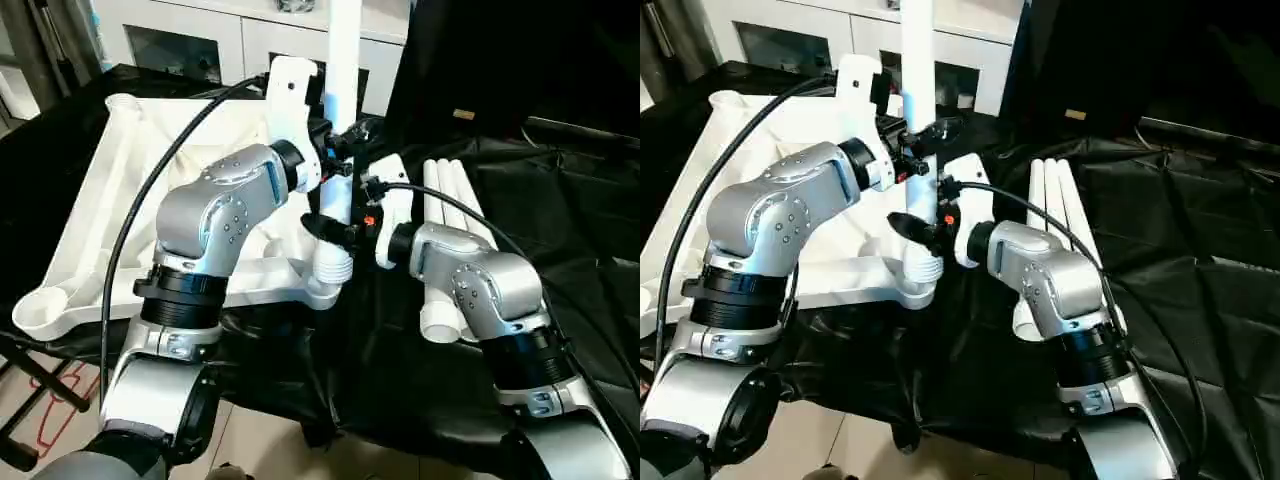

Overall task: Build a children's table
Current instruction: Pick table leg

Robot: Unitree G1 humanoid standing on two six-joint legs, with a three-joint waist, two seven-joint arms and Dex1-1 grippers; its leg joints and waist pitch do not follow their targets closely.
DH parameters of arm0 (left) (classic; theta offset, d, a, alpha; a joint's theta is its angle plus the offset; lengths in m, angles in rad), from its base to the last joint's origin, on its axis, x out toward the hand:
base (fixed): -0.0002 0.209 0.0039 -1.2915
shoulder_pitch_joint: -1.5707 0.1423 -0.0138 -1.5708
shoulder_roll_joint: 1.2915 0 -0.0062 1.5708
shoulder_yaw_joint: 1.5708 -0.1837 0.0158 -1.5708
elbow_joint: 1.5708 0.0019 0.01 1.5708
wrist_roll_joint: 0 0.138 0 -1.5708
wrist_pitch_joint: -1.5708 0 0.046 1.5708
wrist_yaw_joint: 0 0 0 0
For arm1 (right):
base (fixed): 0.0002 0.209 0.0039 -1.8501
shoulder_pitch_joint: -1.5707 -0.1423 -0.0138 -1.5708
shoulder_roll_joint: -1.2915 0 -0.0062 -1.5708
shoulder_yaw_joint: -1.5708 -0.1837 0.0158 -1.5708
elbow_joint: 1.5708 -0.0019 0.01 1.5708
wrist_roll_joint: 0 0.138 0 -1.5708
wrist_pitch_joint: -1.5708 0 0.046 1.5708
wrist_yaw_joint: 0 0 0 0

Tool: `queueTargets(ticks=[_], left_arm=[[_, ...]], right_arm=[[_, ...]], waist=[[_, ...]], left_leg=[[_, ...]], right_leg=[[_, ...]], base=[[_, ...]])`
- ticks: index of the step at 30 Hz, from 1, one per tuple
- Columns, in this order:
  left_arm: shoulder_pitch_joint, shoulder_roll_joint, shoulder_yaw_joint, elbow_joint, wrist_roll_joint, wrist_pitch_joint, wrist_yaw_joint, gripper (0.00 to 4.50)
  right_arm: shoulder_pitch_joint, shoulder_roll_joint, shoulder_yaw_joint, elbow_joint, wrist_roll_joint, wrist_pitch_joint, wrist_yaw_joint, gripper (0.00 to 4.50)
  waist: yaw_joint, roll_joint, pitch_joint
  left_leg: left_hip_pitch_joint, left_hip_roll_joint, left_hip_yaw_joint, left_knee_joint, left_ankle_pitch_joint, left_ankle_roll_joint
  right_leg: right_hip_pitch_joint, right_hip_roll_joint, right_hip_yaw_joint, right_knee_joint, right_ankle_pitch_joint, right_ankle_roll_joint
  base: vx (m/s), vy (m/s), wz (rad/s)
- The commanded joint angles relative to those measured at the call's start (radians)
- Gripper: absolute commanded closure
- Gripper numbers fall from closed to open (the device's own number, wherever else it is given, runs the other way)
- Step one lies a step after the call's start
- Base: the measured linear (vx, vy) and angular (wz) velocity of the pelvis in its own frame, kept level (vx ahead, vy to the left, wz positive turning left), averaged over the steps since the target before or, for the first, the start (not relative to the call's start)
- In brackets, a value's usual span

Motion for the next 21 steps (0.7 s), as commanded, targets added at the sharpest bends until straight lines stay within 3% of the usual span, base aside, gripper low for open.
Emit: queueTargets(ticks=[1, 4, 5, 7, 11, 14, 15, 16, 18, 19, 21], left_arm=[[0.016, 0.002, 0.030, -0.019, -0.107, 0.037, -0.113, 1.93], [0.033, 0.018, 0.054, -0.016, -0.174, 0.040, -0.214, 1.77], [0.042, 0.036, 0.074, -0.007, -0.231, 0.071, -0.294, 1.72], [0.047, 0.049, 0.082, -0.002, -0.260, 0.082, -0.347, 1.70], [0.050, 0.079, 0.061, 0.014, -0.269, 0.086, -0.446, 1.70], [0.048, 0.104, 0.012, 0.021, -0.249, 0.064, -0.516, 1.70], [0.048, 0.109, 0.004, 0.022, -0.249, 0.062, -0.532, 1.98], [0.039, 0.105, 0.004, 0.032, -0.249, 0.062, -0.526, 1.98], [0.029, 0.098, 0.008, 0.046, -0.247, 0.061, -0.518, 2.10], [0.028, 0.098, 0.006, 0.049, -0.245, 0.060, -0.524, 2.23], [0.026, 0.098, 0.005, 0.057, -0.243, 0.057, -0.533, 2.43]], right_arm=[[0.022, -0.031, -0.057, -0.048, 0.095, 0.027, 0.101, 2.62], [0.041, -0.060, -0.076, -0.073, 0.141, 0.025, 0.178, 2.62], [0.053, -0.090, -0.089, -0.090, 0.173, 0.031, 0.239, 2.62], [0.061, -0.113, -0.093, -0.101, 0.188, 0.033, 0.278, 2.62], [0.078, -0.169, -0.075, -0.130, 0.210, 0.049, 0.361, 2.63], [0.083, -0.199, -0.054, -0.139, 0.209, 0.061, 0.387, 2.63], [0.084, -0.204, -0.051, -0.140, 0.208, 0.062, 0.391, 2.63], [0.087, -0.214, -0.042, -0.142, 0.204, 0.062, 0.400, 2.63], [0.090, -0.225, -0.031, -0.145, 0.197, 0.060, 0.410, 2.63], [0.092, -0.227, -0.028, -0.145, 0.195, 0.061, 0.413, 2.63], [0.093, -0.230, -0.024, -0.146, 0.192, 0.063, 0.417, 2.63]], waist=[[0.003, 0.010, -0.073], [0.003, 0.012, -0.074], [0.003, 0.013, -0.074], [0.005, 0.013, -0.072], [0.003, 0.012, -0.071], [0.004, 0.014, -0.071], [0.004, 0.013, -0.071], [0.002, 0.018, -0.071], [0.002, 0.015, -0.072], [0.003, 0.019, -0.072], [0.003, 0.016, -0.073]], left_leg=[[0.003, 0.032, -0.006, -0.064, 0.002, 0.014], [0.003, 0.035, -0.006, -0.064, 0.012, 0.034], [0.003, 0.036, -0.007, -0.064, 0.010, 0.036], [0.004, 0.036, -0.006, -0.064, -0.002, 0.037], [0.005, 0.038, -0.006, -0.066, -0.023, 0.031], [0.006, 0.039, -0.008, -0.066, -0.009, 0.034], [0.005, 0.039, -0.007, -0.066, -0.009, 0.032], [0.006, 0.039, -0.007, -0.065, -0.011, 0.028], [0.005, 0.039, -0.007, -0.064, -0.015, 0.025], [0.005, 0.039, -0.008, -0.064, -0.014, 0.024], [0.005, 0.039, -0.008, -0.064, -0.010, 0.025]], right_leg=[[0.076, -0.068, 0.044, -0.060, 0.138, -0.247], [0.071, -0.066, 0.040, -0.056, 0.172, -0.271], [0.071, -0.067, 0.040, -0.057, 0.163, -0.270], [0.071, -0.068, 0.040, -0.060, 0.127, -0.271], [0.071, -0.071, 0.040, -0.066, 0.058, -0.264], [0.070, -0.069, 0.040, -0.065, 0.066, -0.253], [0.070, -0.071, 0.041, -0.064, 0.063, -0.253], [0.068, -0.070, 0.040, -0.065, 0.066, -0.259], [0.071, -0.071, 0.040, -0.064, 0.073, -0.269], [0.071, -0.072, 0.040, -0.063, 0.077, -0.272], [0.072, -0.071, 0.040, -0.063, 0.086, -0.274]], base=[[0.000, 0.000, 0.00], [0.000, 0.000, 0.00], [0.000, 0.000, 0.00], [0.000, 0.000, 0.00], [0.000, 0.000, 0.00], [0.000, 0.000, 0.00], [0.000, 0.000, 0.00], [0.000, 0.000, 0.00], [0.000, 0.000, 0.00], [0.000, 0.000, 0.00], [0.000, 0.000, 0.00]])
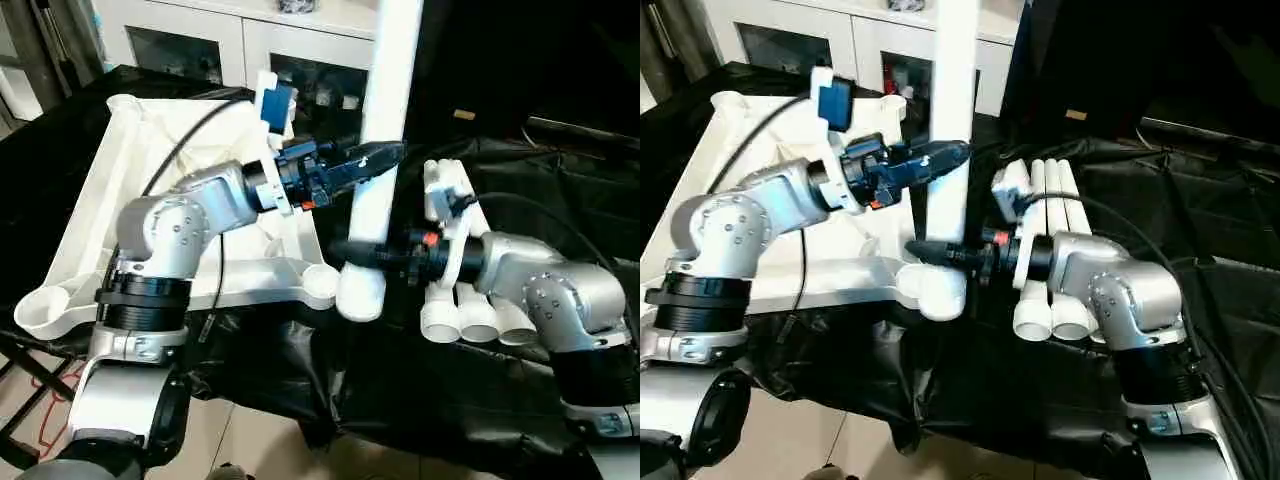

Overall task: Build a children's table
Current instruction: Pick table leg

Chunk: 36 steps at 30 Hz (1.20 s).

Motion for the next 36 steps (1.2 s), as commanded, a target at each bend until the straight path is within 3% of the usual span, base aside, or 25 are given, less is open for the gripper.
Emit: queueTargets(ticks=[1, 12, 13, 19, 21, 36], left_arm=[[-0.022, -0.004, -0.015, 0.013, 0.016, -0.010, -0.012, 2.43], [-0.033, -0.024, 0.018, 0.046, 0.009, -0.020, 0.031, 2.69], [-0.033, -0.025, 0.018, 0.045, 0.019, -0.028, 0.045, 2.69], [-0.028, -0.022, 0.002, 0.026, 0.073, -0.064, 0.096, 2.70], [-0.023, -0.019, -0.008, 0.006, 0.092, -0.075, 0.107, 2.70], [-0.002, -0.008, -0.057, -0.050, 0.118, -0.091, 0.084, 2.70]], right_arm=[[-0.002, -0.021, 0.000, -0.031, 0.004, 0.006, 0.017, 2.63], [-0.004, -0.028, 0.021, -0.034, -0.017, -0.008, 0.009, 2.63], [-0.007, -0.026, 0.023, -0.029, -0.024, -0.014, 0.003, 2.07], [-0.026, -0.004, 0.009, -0.005, -0.042, -0.027, -0.053, 1.50], [-0.037, 0.009, 0.007, -0.003, -0.067, -0.032, -0.103, 1.47], [-0.061, 0.027, 0.042, 0.044, -0.109, 0.053, -0.195, 1.47]], waist=[[0.001, 0.016, -0.075], [0.002, 0.008, -0.075], [0.002, 0.009, -0.075], [0.001, 0.009, -0.075], [0.001, 0.003, -0.076], [0.001, 0.004, -0.074]], left_leg=[[0.004, 0.038, -0.008, -0.064, -0.002, 0.021], [0.002, 0.039, -0.007, -0.062, 0.005, 0.032], [0.002, 0.039, -0.007, -0.061, 0.009, 0.033], [0.003, 0.039, -0.007, -0.062, 0.008, 0.027], [0.003, 0.040, -0.008, -0.061, 0.028, 0.032], [0.002, 0.037, -0.005, -0.062, 0.016, 0.013]], right_leg=[[0.071, -0.070, 0.040, -0.063, 0.096, -0.276], [0.073, -0.071, 0.040, -0.063, 0.094, -0.281], [0.073, -0.071, 0.040, -0.062, 0.096, -0.281], [0.072, -0.072, 0.040, -0.063, 0.078, -0.271], [0.072, -0.069, 0.040, -0.060, 0.104, -0.267], [0.072, -0.070, 0.042, -0.061, 0.088, -0.256]], base=[[0.000, 0.000, 0.00], [0.000, 0.000, 0.00], [0.000, 0.000, 0.00], [0.000, 0.000, 0.00], [0.000, 0.000, 0.00], [0.000, 0.000, 0.00]])
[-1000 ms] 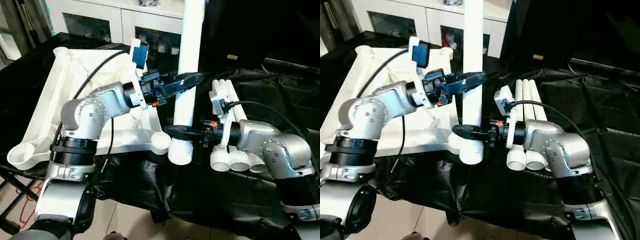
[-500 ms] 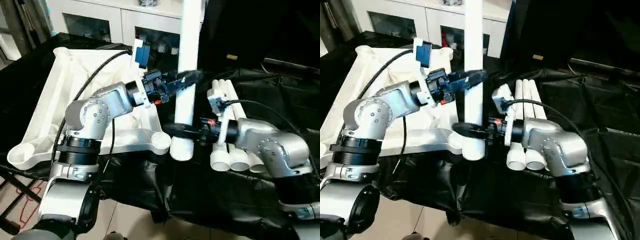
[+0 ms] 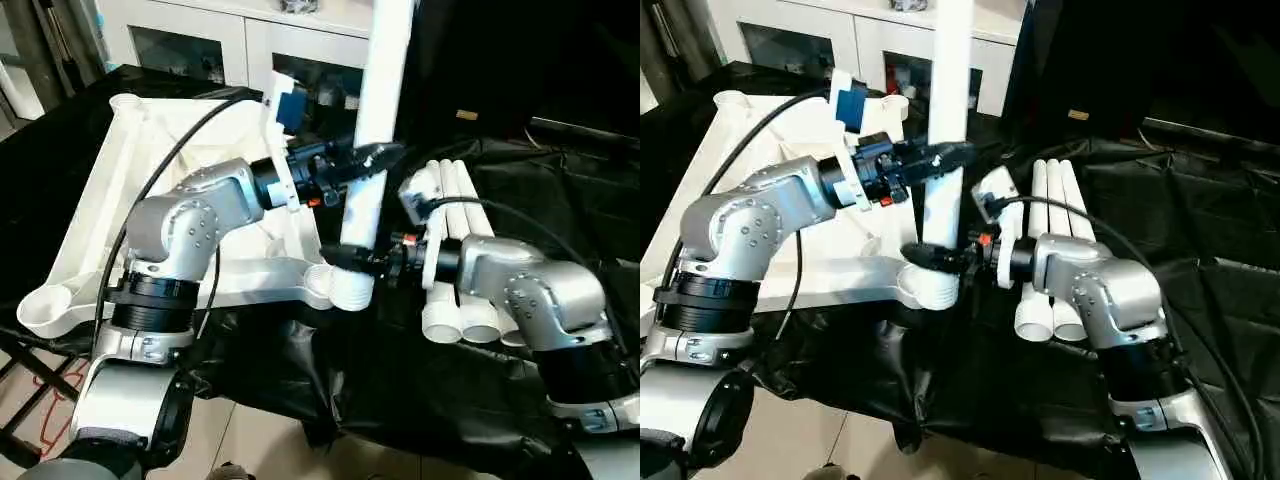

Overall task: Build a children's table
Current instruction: Pick table leg

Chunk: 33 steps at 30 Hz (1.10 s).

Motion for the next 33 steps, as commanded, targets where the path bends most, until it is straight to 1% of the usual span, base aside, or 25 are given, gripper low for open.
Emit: queueTargets(ticks=[1, 6, 7, 10, 11, 12, 14, 15, 16, 17, 18, 19, 20, 21, 22, 23, 24, 25, 26, 28, 29, 30, 31, 32, 33], left_arm=[[0.001, -0.003, -0.007, -0.029, 0.008, -0.006, -0.005, 2.70], [0.005, 0.001, -0.012, -0.035, 0.004, -0.005, -0.013, 2.70], [0.006, 0.001, -0.013, -0.037, 0.003, -0.005, -0.016, 2.70], [0.008, 0.002, -0.015, -0.037, 0.003, -0.006, -0.017, 2.70], [0.008, 0.002, -0.016, -0.036, 0.003, -0.006, -0.017, 2.70], [0.007, 0.003, -0.017, -0.035, 0.003, -0.006, -0.018, 2.70], [0.006, 0.005, -0.017, -0.033, 0.003, -0.004, -0.019, 2.70], [0.006, 0.005, -0.018, -0.032, 0.004, -0.003, -0.020, 2.70], [0.006, 0.006, -0.018, -0.032, 0.004, -0.003, -0.021, 2.70], [0.006, 0.008, -0.021, -0.033, 0.006, -0.005, -0.023, 2.70], [0.007, 0.009, -0.025, -0.032, 0.017, -0.012, -0.015, 2.70], [0.008, 0.007, -0.025, -0.029, 0.026, -0.019, -0.004, 2.70], [0.009, 0.008, -0.030, -0.026, 0.033, -0.029, -0.005, 2.70], [0.009, 0.008, -0.032, -0.025, 0.035, -0.031, -0.006, 2.70], [0.013, 0.005, -0.032, -0.022, 0.034, -0.034, -0.007, 2.70], [0.013, 0.004, -0.031, -0.022, 0.033, -0.034, -0.007, 2.35], [0.016, 0.000, -0.026, -0.023, 0.025, -0.034, -0.009, 2.00], [0.018, -0.001, -0.023, -0.026, 0.021, -0.034, -0.009, 2.00], [0.024, -0.005, -0.014, -0.034, 0.016, -0.044, -0.007, 2.00], [0.036, -0.015, 0.002, -0.044, 0.016, -0.075, 0.005, 1.93], [0.036, -0.015, 0.002, -0.044, 0.016, -0.075, 0.005, 1.64], [0.055, -0.038, 0.032, -0.054, 0.018, -0.134, 0.029, 1.57], [0.068, -0.052, 0.048, -0.061, 0.022, -0.171, 0.045, 1.57], [0.087, -0.065, 0.061, -0.076, 0.026, -0.200, 0.066, 1.55], [0.094, -0.068, 0.065, -0.081, 0.028, -0.210, 0.074, 1.55]], right_arm=[[-0.019, -0.009, 0.001, 0.002, -0.020, 0.014, -0.014, 1.47], [-0.020, -0.001, -0.008, 0.003, -0.013, 0.021, -0.016, 1.47], [-0.020, 0.000, -0.009, 0.002, -0.010, 0.025, -0.016, 1.74], [-0.022, 0.002, -0.010, 0.006, -0.004, 0.027, -0.016, 1.86], [-0.022, 0.002, -0.010, 0.006, -0.002, 0.028, -0.016, 2.00], [-0.022, 0.002, -0.010, 0.006, -0.001, 0.029, -0.016, 2.00], [-0.020, 0.004, -0.009, 0.003, -0.002, 0.030, -0.017, 2.24], [-0.020, 0.004, -0.009, 0.003, -0.003, 0.030, -0.017, 2.27], [-0.020, 0.004, -0.009, 0.003, -0.003, 0.030, -0.017, 2.30], [-0.019, 0.005, -0.010, 0.001, -0.004, 0.029, -0.018, 2.46], [-0.017, 0.007, -0.012, 0.001, -0.007, 0.027, -0.019, 2.50], [-0.017, 0.009, -0.013, 0.002, -0.009, 0.024, -0.021, 2.50], [-0.016, 0.009, -0.013, 0.002, -0.009, 0.022, -0.023, 2.52], [-0.016, 0.009, -0.013, 0.001, -0.008, 0.022, -0.023, 2.53], [-0.013, 0.012, -0.015, 0.001, -0.008, 0.017, -0.029, 2.53], [-0.013, 0.012, -0.015, 0.002, -0.008, 0.017, -0.030, 2.54], [-0.010, 0.018, -0.019, 0.001, -0.009, 0.012, -0.038, 2.55], [-0.009, 0.021, -0.021, 0.001, -0.010, 0.008, -0.043, 2.55], [-0.004, 0.029, -0.029, 0.000, -0.012, 0.002, -0.057, 2.55], [0.003, 0.040, -0.039, -0.003, -0.014, -0.009, -0.074, 2.55], [0.003, 0.040, -0.039, -0.003, -0.014, -0.009, -0.074, 2.56], [0.011, 0.056, -0.051, -0.004, -0.020, -0.022, -0.100, 2.57], [0.016, 0.065, -0.058, -0.004, -0.024, -0.032, -0.116, 2.57], [0.021, 0.079, -0.074, -0.003, -0.028, -0.047, -0.145, 2.57], [0.024, 0.084, -0.081, -0.002, -0.029, -0.054, -0.156, 2.57]], waist=[[0.001, 0.003, -0.075], [0.001, 0.004, -0.075], [0.000, 0.005, -0.075], [0.001, 0.006, -0.075], [0.001, 0.006, -0.075], [0.001, 0.008, -0.075], [0.001, 0.006, -0.076], [0.001, 0.009, -0.075], [0.001, 0.008, -0.075], [0.001, 0.008, -0.076], [0.001, 0.013, -0.075], [0.000, 0.009, -0.076], [0.001, 0.012, -0.076], [0.001, 0.010, -0.077], [0.002, 0.016, -0.077], [0.000, 0.013, -0.077], [0.001, 0.019, -0.077], [-0.001, 0.015, -0.076], [-0.002, 0.020, -0.077], [-0.002, 0.020, -0.077], [-0.002, 0.020, -0.077], [0.000, 0.033, -0.078], [-0.004, 0.029, -0.078], [-0.002, 0.028, -0.079], [-0.003, 0.029, -0.079]], left_leg=[[0.003, 0.037, -0.005, -0.062, 0.014, 0.010], [0.002, 0.037, -0.005, -0.062, 0.016, 0.013], [0.002, 0.037, -0.005, -0.063, 0.012, 0.012], [0.003, 0.038, -0.005, -0.063, 0.008, 0.009], [0.004, 0.038, -0.006, -0.063, 0.008, 0.009], [0.003, 0.038, -0.006, -0.063, 0.008, 0.008], [0.003, 0.037, -0.005, -0.062, 0.013, 0.007], [0.003, 0.037, -0.006, -0.062, 0.016, 0.008], [0.003, 0.037, -0.006, -0.062, 0.014, 0.008], [0.003, 0.037, -0.006, -0.062, 0.015, 0.007], [0.003, 0.037, -0.007, -0.063, 0.013, 0.005], [0.003, 0.037, -0.006, -0.062, 0.013, 0.005], [0.003, 0.037, -0.007, -0.063, 0.012, 0.005], [0.003, 0.037, -0.006, -0.062, 0.011, 0.004], [0.004, 0.038, -0.007, -0.062, 0.013, 0.002], [0.004, 0.037, -0.007, -0.062, 0.012, 0.001], [0.004, 0.037, -0.008, -0.062, 0.011, -0.001], [0.003, 0.037, -0.007, -0.063, 0.007, -0.001], [0.003, 0.037, -0.007, -0.063, 0.004, -0.005], [0.004, 0.038, -0.008, -0.063, -0.001, -0.009], [0.004, 0.038, -0.007, -0.063, -0.001, -0.010], [0.005, 0.038, -0.010, -0.062, 0.002, -0.012], [0.004, 0.038, -0.009, -0.063, -0.003, -0.014], [0.002, 0.039, -0.009, -0.062, 0.002, -0.013], [0.002, 0.038, -0.009, -0.062, 0.004, -0.013]], right_leg=[[0.072, -0.070, 0.042, -0.061, 0.093, -0.255], [0.072, -0.070, 0.041, -0.060, 0.100, -0.258], [0.071, -0.070, 0.041, -0.061, 0.093, -0.258], [0.071, -0.070, 0.041, -0.061, 0.088, -0.257], [0.071, -0.070, 0.041, -0.061, 0.089, -0.257], [0.071, -0.070, 0.041, -0.060, 0.090, -0.257], [0.072, -0.069, 0.041, -0.060, 0.100, -0.257], [0.072, -0.069, 0.041, -0.059, 0.107, -0.258], [0.071, -0.069, 0.041, -0.060, 0.106, -0.258], [0.072, -0.069, 0.041, -0.059, 0.109, -0.260], [0.071, -0.069, 0.041, -0.059, 0.108, -0.261], [0.072, -0.068, 0.041, -0.059, 0.113, -0.260], [0.073, -0.070, 0.041, -0.060, 0.111, -0.259], [0.073, -0.069, 0.041, -0.059, 0.114, -0.260], [0.072, -0.070, 0.041, -0.058, 0.118, -0.262], [0.073, -0.068, 0.040, -0.058, 0.126, -0.263], [0.073, -0.069, 0.040, -0.057, 0.128, -0.265], [0.073, -0.068, 0.040, -0.059, 0.129, -0.266], [0.073, -0.069, 0.041, -0.060, 0.129, -0.266], [0.073, -0.069, 0.041, -0.059, 0.129, -0.269], [0.074, -0.069, 0.040, -0.059, 0.133, -0.270], [0.073, -0.069, 0.040, -0.057, 0.137, -0.271], [0.075, -0.069, 0.040, -0.060, 0.146, -0.273], [0.077, -0.069, 0.041, -0.058, 0.161, -0.277], [0.076, -0.068, 0.040, -0.058, 0.166, -0.277]], base=[[0.000, 0.000, 0.00], [0.000, 0.000, 0.00], [0.000, 0.000, 0.00], [0.000, 0.000, 0.00], [0.000, 0.000, 0.00], [0.000, 0.000, 0.00], [0.000, 0.000, 0.00], [0.000, 0.000, 0.00], [0.000, 0.000, 0.00], [0.000, 0.000, 0.00], [0.000, 0.000, 0.00], [0.000, 0.000, 0.00], [0.000, 0.000, 0.00], [0.000, 0.000, 0.00], [0.000, 0.000, 0.00], [0.000, 0.000, 0.00], [0.000, 0.000, 0.00], [0.000, 0.000, 0.00], [0.000, 0.000, 0.00], [0.000, 0.000, 0.00], [0.000, 0.000, 0.00], [0.000, 0.000, 0.00], [0.000, 0.000, 0.00], [0.000, 0.000, 0.00], [0.000, 0.000, 0.00]])
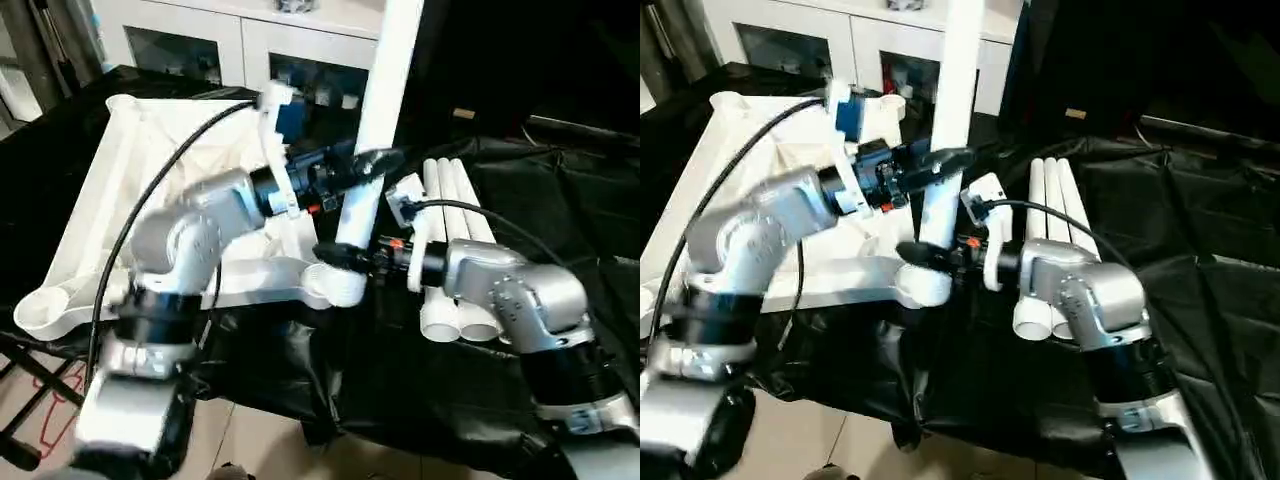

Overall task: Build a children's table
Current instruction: Pick table leg, then move to table

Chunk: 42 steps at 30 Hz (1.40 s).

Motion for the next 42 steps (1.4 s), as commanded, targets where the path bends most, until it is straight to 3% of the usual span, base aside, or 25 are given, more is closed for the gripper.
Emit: queueTargets(ticks=[1, 2, 3, 4, 8, 11, 12, 14, 16, 18, 21, 22, 23, 24, 27, 29, 32, 35, 36, 37, 38, 39, 40, 41, 42], left_arm=[[0.024, -0.008, 0.015, -0.046, 0.031, -0.062, 0.044, 1.55], [0.031, -0.009, 0.014, -0.053, 0.040, -0.074, 0.053, 1.55], [0.046, -0.010, 0.011, -0.065, 0.061, -0.098, 0.070, 1.55], [0.064, -0.005, 0.008, -0.078, 0.068, -0.099, 0.075, 1.55], [0.145, 0.059, -0.014, -0.129, 0.094, -0.060, 0.059, 1.55], [0.195, 0.107, -0.021, -0.089, 0.313, -0.135, 0.285, 1.55], [0.245, 0.127, -0.021, -0.084, 0.413, -0.206, 0.368, 1.55], [0.292, 0.126, -0.011, -0.105, 0.441, -0.229, 0.400, 1.55], [0.326, 0.109, 0.007, -0.124, 0.450, -0.254, 0.425, 1.55], [0.384, 0.065, 0.039, -0.178, 0.488, -0.227, 0.552, 1.55], [0.409, 0.053, 0.047, -0.203, 0.450, -0.159, 0.554, 1.55], [0.447, 0.040, 0.058, -0.236, 0.450, -0.196, 0.549, 1.55], [0.447, 0.040, 0.058, -0.236, 0.450, -0.196, 0.549, 1.55], [0.502, 0.031, 0.063, -0.265, 0.494, -0.281, 0.597, 1.55], [0.512, 0.051, 0.042, -0.221, 0.560, -0.348, 0.636, 1.55], [0.513, 0.056, 0.035, -0.210, 0.565, -0.350, 0.628, 1.55], [0.520, 0.064, 0.028, -0.203, 0.576, -0.364, 0.625, 1.55], [0.515, 0.085, 0.037, -0.210, 0.574, -0.347, 0.609, 1.55], [0.510, 0.084, 0.041, -0.210, 0.569, -0.341, 0.608, 1.55], [0.510, 0.084, 0.041, -0.210, 0.569, -0.341, 0.608, 1.55], [0.510, 0.090, 0.042, -0.201, 0.578, -0.352, 0.614, 1.55], [0.516, 0.092, 0.039, -0.209, 0.577, -0.353, 0.611, 1.55], [0.517, 0.093, 0.038, -0.210, 0.578, -0.355, 0.609, 1.55], [0.518, 0.094, 0.037, -0.212, 0.578, -0.356, 0.608, 1.55], [0.520, 0.094, 0.034, -0.217, 0.583, -0.362, 0.608, 1.55]], right_arm=[[0.008, 0.009, -0.048, -0.004, -0.020, -0.043, -0.056, 2.57], [0.009, 0.013, -0.053, -0.004, -0.024, -0.051, -0.067, 2.57], [0.012, 0.020, -0.059, -0.005, -0.032, -0.066, -0.086, 2.57], [0.016, 0.023, -0.069, -0.012, -0.033, -0.071, -0.101, 2.57], [0.048, 0.018, -0.125, -0.064, -0.070, -0.121, -0.196, 2.57], [0.098, 0.005, -0.119, -0.122, -0.168, -0.152, -0.301, 2.57], [0.130, 0.025, -0.132, -0.149, -0.192, -0.151, -0.365, 2.57], [0.156, 0.051, -0.151, -0.171, -0.191, -0.128, -0.414, 2.57], [0.188, 0.056, -0.144, -0.192, -0.211, -0.146, -0.435, 2.57], [0.266, 0.090, -0.159, -0.242, -0.256, -0.237, -0.501, 2.57], [0.297, 0.109, -0.173, -0.258, -0.284, -0.293, -0.540, 2.57], [0.335, 0.098, -0.167, -0.270, -0.345, -0.386, -0.563, 2.57], [0.335, 0.098, -0.167, -0.270, -0.345, -0.386, -0.563, 2.57], [0.396, 0.107, -0.182, -0.297, -0.410, -0.468, -0.633, 2.57], [0.430, 0.146, -0.223, -0.315, -0.355, -0.390, -0.663, 2.57], [0.441, 0.150, -0.214, -0.315, -0.339, -0.389, -0.639, 2.57], [0.462, 0.140, -0.169, -0.322, -0.347, -0.415, -0.601, 2.57], [0.478, 0.163, -0.118, -0.346, -0.313, -0.415, -0.558, 2.57], [0.476, 0.161, -0.114, -0.346, -0.310, -0.415, -0.553, 2.57], [0.476, 0.161, -0.114, -0.346, -0.310, -0.415, -0.553, 2.57], [0.481, 0.166, -0.107, -0.339, -0.317, -0.422, -0.557, 2.57], [0.485, 0.168, -0.107, -0.346, -0.310, -0.416, -0.554, 2.57], [0.485, 0.169, -0.108, -0.349, -0.308, -0.412, -0.553, 2.57], [0.485, 0.170, -0.109, -0.353, -0.305, -0.406, -0.553, 2.57], [0.482, 0.177, -0.120, -0.358, -0.286, -0.394, -0.546, 2.57]], waist=[[-0.002, 0.022, -0.081], [-0.002, 0.032, -0.080], [-0.004, 0.026, -0.080], [-0.004, 0.041, -0.079], [-0.005, 0.033, -0.078], [-0.007, 0.049, -0.075], [-0.010, 0.047, -0.074], [-0.017, 0.048, -0.074], [-0.024, 0.053, -0.077], [-0.026, 0.061, -0.074], [-0.029, 0.056, -0.072], [-0.029, 0.073, -0.069], [-0.034, 0.061, -0.067], [-0.030, 0.063, -0.070], [-0.036, 0.063, -0.071], [-0.040, 0.073, -0.069], [-0.044, 0.072, -0.069], [-0.034, 0.060, -0.077], [-0.022, 0.060, -0.080], [-0.008, 0.060, -0.080], [-0.005, 0.052, -0.078], [0.004, 0.067, -0.081], [0.001, 0.078, -0.080], [-0.010, 0.098, -0.081], [-0.033, 0.108, -0.088]], left_leg=[[0.003, 0.038, -0.009, -0.062, 0.005, -0.008], [0.002, 0.039, -0.011, -0.063, -0.001, -0.012], [0.005, 0.041, -0.010, -0.064, -0.019, -0.016], [0.005, 0.039, -0.010, -0.064, -0.019, -0.019], [0.002, 0.034, -0.008, -0.065, -0.020, -0.018], [0.003, 0.036, -0.009, -0.066, -0.034, -0.027], [0.001, 0.034, -0.012, -0.066, -0.039, -0.031], [-0.003, 0.032, -0.014, -0.071, -0.051, -0.035], [0.001, 0.034, -0.013, -0.070, -0.061, -0.040], [-0.001, 0.038, -0.014, -0.071, -0.083, -0.042], [0.001, 0.033, -0.013, -0.073, -0.112, -0.029], [0.001, 0.033, -0.014, -0.073, -0.120, -0.035], [-0.002, 0.036, -0.012, -0.073, -0.130, -0.036], [-0.004, 0.035, -0.014, -0.072, -0.117, -0.034], [-0.003, 0.028, -0.013, -0.074, -0.121, -0.012], [-0.001, 0.030, -0.017, -0.077, -0.148, -0.009], [-0.006, 0.029, -0.015, -0.076, -0.168, -0.002], [-0.034, 0.014, -0.013, -0.048, -0.100, 0.112], [-0.044, 0.012, -0.026, -0.006, -0.076, 0.170], [-0.067, 0.018, -0.052, 0.051, -0.064, 0.200], [-0.085, 0.023, -0.069, 0.077, -0.066, 0.196], [-0.094, 0.033, -0.103, 0.077, -0.033, 0.171], [-0.090, 0.031, -0.102, 0.048, -0.010, 0.189], [-0.035, 0.021, -0.075, -0.022, 0.039, 0.271], [0.017, 0.013, -0.072, -0.040, 0.088, 0.350]], right_leg=[[0.076, -0.068, 0.040, -0.058, 0.163, -0.275], [0.075, -0.068, 0.040, -0.058, 0.157, -0.273], [0.075, -0.068, 0.040, -0.062, 0.126, -0.257], [0.073, -0.066, 0.041, -0.060, 0.127, -0.255], [0.074, -0.061, 0.042, -0.064, 0.097, -0.227], [0.068, -0.058, 0.041, -0.069, 0.056, -0.198], [0.072, -0.056, 0.040, -0.072, 0.044, -0.171], [0.072, -0.058, 0.040, -0.075, 0.007, -0.143], [0.066, -0.057, 0.041, -0.076, 0.001, -0.157], [0.061, -0.058, 0.040, -0.076, 0.016, -0.172], [0.060, -0.056, 0.041, -0.082, -0.028, -0.174], [0.056, -0.057, 0.041, -0.081, -0.049, -0.172], [0.056, -0.058, 0.042, -0.089, -0.054, -0.165], [0.059, -0.059, 0.042, -0.087, -0.039, -0.162], [0.057, -0.049, 0.041, -0.091, -0.047, -0.128], [0.054, -0.050, 0.041, -0.092, -0.073, -0.120], [0.056, -0.059, 0.045, -0.098, -0.100, -0.124], [0.082, -0.115, 0.081, -0.113, -0.114, -0.156], [0.093, -0.171, 0.117, -0.137, -0.132, -0.183], [0.105, -0.237, 0.164, -0.159, -0.162, -0.218], [0.112, -0.262, 0.181, -0.166, -0.178, -0.238], [0.096, -0.243, 0.156, -0.159, -0.174, -0.297], [0.091, -0.208, 0.134, -0.146, -0.160, -0.298], [0.047, -0.099, 0.059, -0.106, -0.149, -0.257], [0.012, -0.036, 0.016, -0.066, -0.121, -0.218]], base=[[0.000, 0.000, 0.00], [0.000, 0.000, 0.00], [0.000, 0.000, 0.00], [0.000, 0.000, 0.00], [0.000, 0.000, 0.00], [0.000, 0.000, 0.00], [0.000, 0.000, 0.00], [0.000, 0.000, 0.00], [0.000, 0.000, 0.00], [0.000, 0.000, 0.00], [0.000, 0.000, 0.00], [0.000, 0.000, 0.00], [0.000, 0.000, 0.00], [0.000, 0.000, 0.00], [0.000, 0.000, 0.00], [0.000, 0.000, 0.00], [0.000, 0.000, 0.00], [0.000, 0.000, 0.00], [0.000, 0.000, 0.00], [-0.005, 0.094, -0.02], [-0.005, 0.094, -0.02], [-0.009, 0.147, -0.04], [-0.016, 0.195, 0.04], [-0.016, 0.195, 0.04], [-0.002, 0.235, 0.08]])
